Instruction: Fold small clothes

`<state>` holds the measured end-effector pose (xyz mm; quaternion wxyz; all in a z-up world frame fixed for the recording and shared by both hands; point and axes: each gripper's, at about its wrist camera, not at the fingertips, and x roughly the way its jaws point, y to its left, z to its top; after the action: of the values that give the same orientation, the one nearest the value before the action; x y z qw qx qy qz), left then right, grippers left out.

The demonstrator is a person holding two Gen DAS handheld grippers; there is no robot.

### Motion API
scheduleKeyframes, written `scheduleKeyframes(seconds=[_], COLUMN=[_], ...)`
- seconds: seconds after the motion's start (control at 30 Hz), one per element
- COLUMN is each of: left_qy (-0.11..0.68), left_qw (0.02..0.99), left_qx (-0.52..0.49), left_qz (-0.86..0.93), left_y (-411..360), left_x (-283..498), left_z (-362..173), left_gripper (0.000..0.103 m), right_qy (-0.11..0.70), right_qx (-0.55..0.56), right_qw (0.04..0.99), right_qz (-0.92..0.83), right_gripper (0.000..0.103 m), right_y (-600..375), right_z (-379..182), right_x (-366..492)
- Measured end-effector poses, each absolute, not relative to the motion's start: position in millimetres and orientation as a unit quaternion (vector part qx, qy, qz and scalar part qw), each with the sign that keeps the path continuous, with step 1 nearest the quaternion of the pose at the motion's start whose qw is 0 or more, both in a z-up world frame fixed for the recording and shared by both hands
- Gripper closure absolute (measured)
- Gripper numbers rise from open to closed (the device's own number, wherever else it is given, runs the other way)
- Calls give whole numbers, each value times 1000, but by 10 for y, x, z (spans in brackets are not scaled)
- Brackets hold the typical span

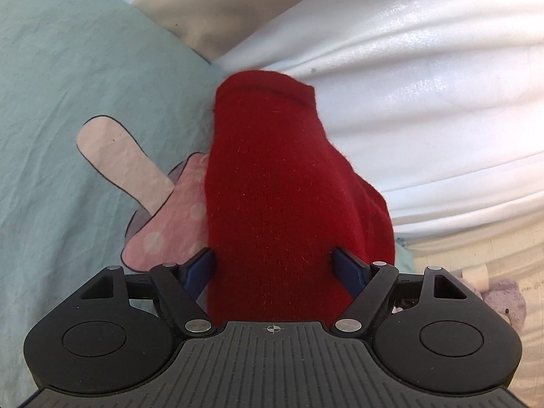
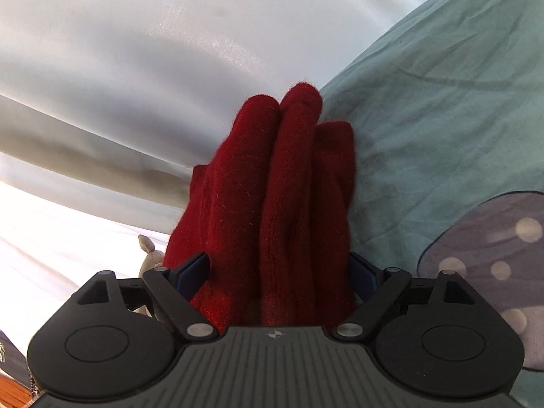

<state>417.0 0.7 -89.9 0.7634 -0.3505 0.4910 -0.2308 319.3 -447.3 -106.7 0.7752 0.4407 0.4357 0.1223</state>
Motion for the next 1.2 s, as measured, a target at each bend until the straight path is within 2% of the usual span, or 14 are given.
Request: scheduleKeyframes(seconds=[0.23, 0.37, 0.43, 0.63, 0.8, 1.07, 1.1, 1.13, 1.2], left_qy=[483, 465, 460, 442, 425, 405, 397, 386, 382], left_qw=[766, 793, 798, 803, 810, 819, 819, 813, 820], left_qx=[-361, -321, -316, -332, -344, -366, -374, -388, -381], left_qz=[-224, -227, -227, -222, -211, -177, -181, -200, -190], left_y=[-73, -127, -123, 23, 269, 690, 749, 812, 887], left_x=[4269, 4172, 4140, 4012, 3899, 3732, 3700, 3672, 3642], left_z=[-976, -835, -766, -676, -567, -472, -435, -384, -221], left_gripper=[21, 34, 42, 53, 58, 59, 69, 91, 94], right_qy=[429, 421, 415, 395, 377, 369, 367, 366, 364], right_qx=[460, 437, 427, 389, 375, 349, 347, 346, 347], right_qw=[766, 785, 793, 819, 829, 834, 834, 832, 825], right_qz=[129, 123, 128, 144, 172, 215, 223, 233, 256], right_gripper=[44, 52, 54, 55, 56, 57, 57, 57, 57], right_y=[-4386, -4241, -4163, -3834, -3546, -2922, -2829, -2742, -2557], right_z=[-1170, -1012, -878, -457, -154, 122, 161, 190, 237], right_x=[3368, 3313, 3291, 3276, 3318, 3544, 3572, 3603, 3661])
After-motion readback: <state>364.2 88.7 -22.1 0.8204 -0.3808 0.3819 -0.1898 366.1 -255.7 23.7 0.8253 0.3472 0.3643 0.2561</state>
